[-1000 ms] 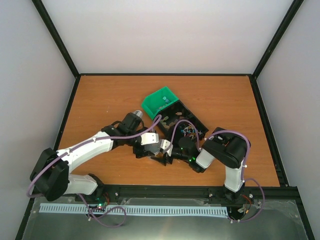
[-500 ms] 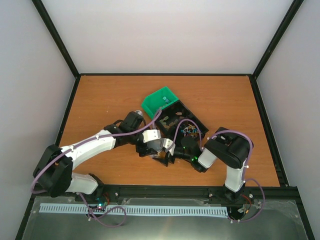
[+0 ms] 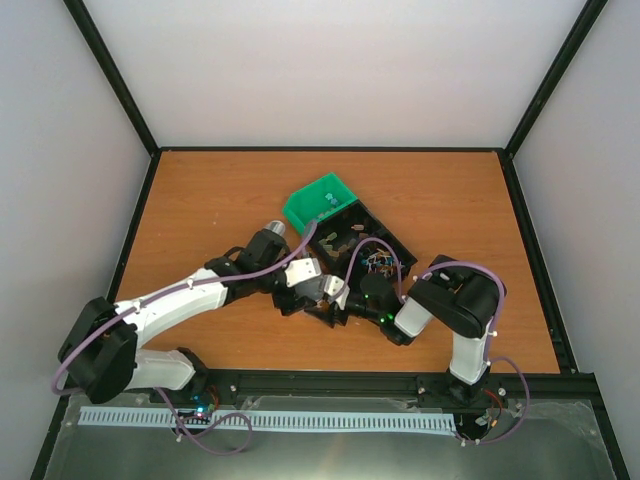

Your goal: Pack the candies

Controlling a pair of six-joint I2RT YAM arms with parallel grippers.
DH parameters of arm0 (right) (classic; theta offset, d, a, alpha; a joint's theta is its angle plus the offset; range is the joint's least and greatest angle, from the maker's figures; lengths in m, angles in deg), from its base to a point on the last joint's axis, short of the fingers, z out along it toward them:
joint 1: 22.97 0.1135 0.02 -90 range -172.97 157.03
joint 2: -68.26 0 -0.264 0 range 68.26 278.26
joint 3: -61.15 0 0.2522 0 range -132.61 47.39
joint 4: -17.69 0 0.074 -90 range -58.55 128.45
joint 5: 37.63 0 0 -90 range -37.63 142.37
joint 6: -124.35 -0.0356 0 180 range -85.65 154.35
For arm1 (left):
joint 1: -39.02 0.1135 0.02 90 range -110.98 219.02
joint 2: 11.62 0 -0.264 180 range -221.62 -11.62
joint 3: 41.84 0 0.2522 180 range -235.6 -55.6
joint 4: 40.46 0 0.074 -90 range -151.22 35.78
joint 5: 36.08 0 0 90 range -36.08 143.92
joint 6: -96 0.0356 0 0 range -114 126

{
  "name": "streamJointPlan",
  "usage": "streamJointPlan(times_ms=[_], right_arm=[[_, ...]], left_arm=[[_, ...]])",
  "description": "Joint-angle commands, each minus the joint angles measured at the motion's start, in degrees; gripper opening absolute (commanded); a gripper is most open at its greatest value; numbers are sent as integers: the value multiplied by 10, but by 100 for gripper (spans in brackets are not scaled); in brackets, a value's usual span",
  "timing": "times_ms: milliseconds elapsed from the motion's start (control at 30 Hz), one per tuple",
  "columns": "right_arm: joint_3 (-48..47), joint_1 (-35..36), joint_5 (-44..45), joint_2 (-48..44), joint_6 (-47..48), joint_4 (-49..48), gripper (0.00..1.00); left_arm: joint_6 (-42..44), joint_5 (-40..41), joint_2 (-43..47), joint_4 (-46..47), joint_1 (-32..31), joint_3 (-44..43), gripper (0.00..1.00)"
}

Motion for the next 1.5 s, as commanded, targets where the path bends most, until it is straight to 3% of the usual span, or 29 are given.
streamJointPlan(times_ms=[0, 200, 300, 367, 467, 600, 700, 1267, 1467], right_arm=[[5, 2, -16, -5, 18, -10, 72], [14, -2, -43, -11, 36, -13, 63], [17, -3, -60, -14, 39, -12, 64], [17, -3, -57, -15, 38, -12, 73], [15, -2, -38, -19, 35, -11, 89], [13, 0, 6, -22, 29, -11, 97], [10, 2, 21, -18, 17, -8, 99], [-31, 5, 43, 18, -28, -4, 97], [-14, 4, 39, 14, -17, -11, 79]], left_arm=[[144, -59, 11, -125, -2, 17, 74], [355, -78, 3, -216, 3, 18, 74], [387, -67, -19, -224, 16, 7, 74], [365, -60, -33, -220, 22, -2, 74], [206, -36, -44, -165, 28, -13, 73], [-11, 25, -39, -117, 28, -24, 73], [-89, 60, -23, -92, 21, -15, 74], [-83, 9, -28, -71, 9, -23, 73], [-38, -10, -21, -92, 9, -10, 73]])
